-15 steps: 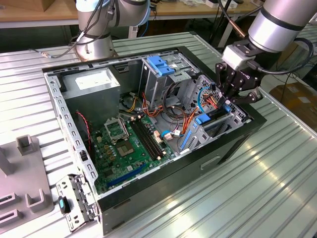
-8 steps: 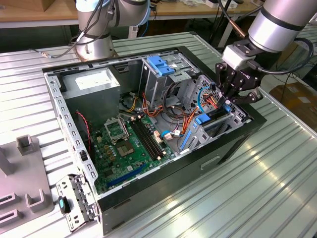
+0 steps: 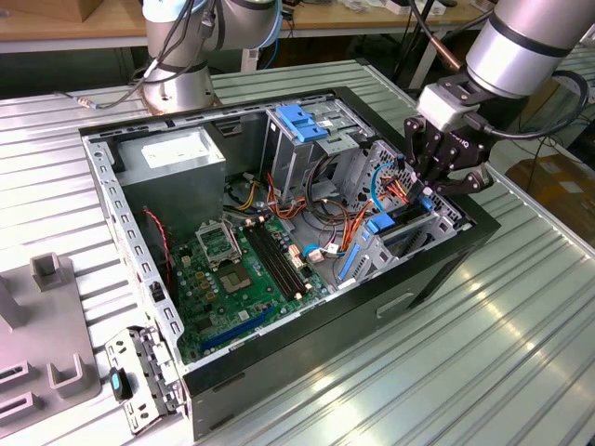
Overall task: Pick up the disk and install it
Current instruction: 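Insert the second disk wire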
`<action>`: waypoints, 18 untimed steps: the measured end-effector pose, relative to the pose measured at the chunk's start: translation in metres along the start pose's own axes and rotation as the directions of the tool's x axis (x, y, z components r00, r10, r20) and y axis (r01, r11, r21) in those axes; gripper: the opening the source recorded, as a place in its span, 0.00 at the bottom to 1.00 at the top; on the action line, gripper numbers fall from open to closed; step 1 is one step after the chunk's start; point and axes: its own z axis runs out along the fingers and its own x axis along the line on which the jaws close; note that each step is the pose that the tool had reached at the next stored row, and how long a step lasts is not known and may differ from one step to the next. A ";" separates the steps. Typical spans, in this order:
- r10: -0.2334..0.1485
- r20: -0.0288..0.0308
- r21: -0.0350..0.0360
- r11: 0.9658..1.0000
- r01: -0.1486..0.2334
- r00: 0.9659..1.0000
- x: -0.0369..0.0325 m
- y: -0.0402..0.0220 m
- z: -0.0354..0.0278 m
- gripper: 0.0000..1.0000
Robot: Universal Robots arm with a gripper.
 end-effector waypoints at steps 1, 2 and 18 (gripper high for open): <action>0.000 0.000 0.000 1.000 0.000 1.000 0.0000 0.0000 0.0000 0.11; 0.000 0.000 0.000 1.000 0.000 1.000 0.0000 0.0000 0.0000 0.11; 0.000 0.010 -0.001 1.000 0.000 1.000 -0.0092 0.0127 -0.0355 0.11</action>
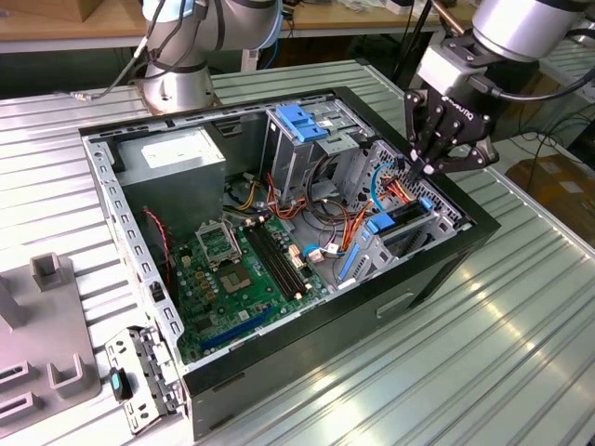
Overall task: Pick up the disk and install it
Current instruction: 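Insert the second disk wire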
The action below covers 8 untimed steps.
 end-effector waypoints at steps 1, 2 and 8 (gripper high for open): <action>0.000 0.000 0.000 1.000 0.000 1.000 -0.0007 0.0003 -0.0014 0.11; 0.000 0.000 0.000 1.000 0.000 1.000 -0.0024 0.0007 -0.0042 0.11; 0.000 -0.001 0.000 1.000 0.000 1.000 -0.0116 0.0007 -0.0123 0.11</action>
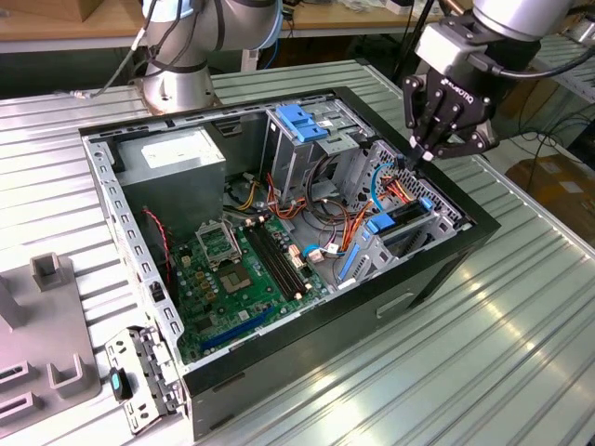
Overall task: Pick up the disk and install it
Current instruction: 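Insert the second disk wire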
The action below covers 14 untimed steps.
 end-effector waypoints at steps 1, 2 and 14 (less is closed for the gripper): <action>0.000 -0.003 0.000 1.000 0.000 1.000 -0.0019 0.0000 -0.0002 0.11; 0.000 -0.006 0.000 1.000 0.000 1.000 -0.0041 -0.0001 -0.0001 0.11; -0.001 -0.047 -0.004 1.000 0.000 0.999 -0.0260 -0.0033 0.0011 0.11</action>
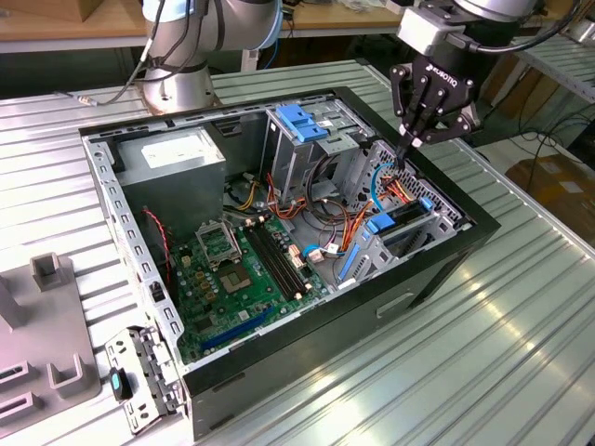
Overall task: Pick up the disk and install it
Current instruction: 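Insert the second disk wire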
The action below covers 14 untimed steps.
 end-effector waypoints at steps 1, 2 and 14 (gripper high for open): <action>0.000 -0.004 0.000 1.000 0.000 1.000 -0.0007 -0.0002 0.0003 0.17; 0.000 -0.012 0.000 1.000 0.000 1.000 -0.0019 -0.0004 0.0005 0.17; -0.001 -0.063 -0.002 1.000 0.001 0.998 -0.0112 -0.0024 0.0056 0.31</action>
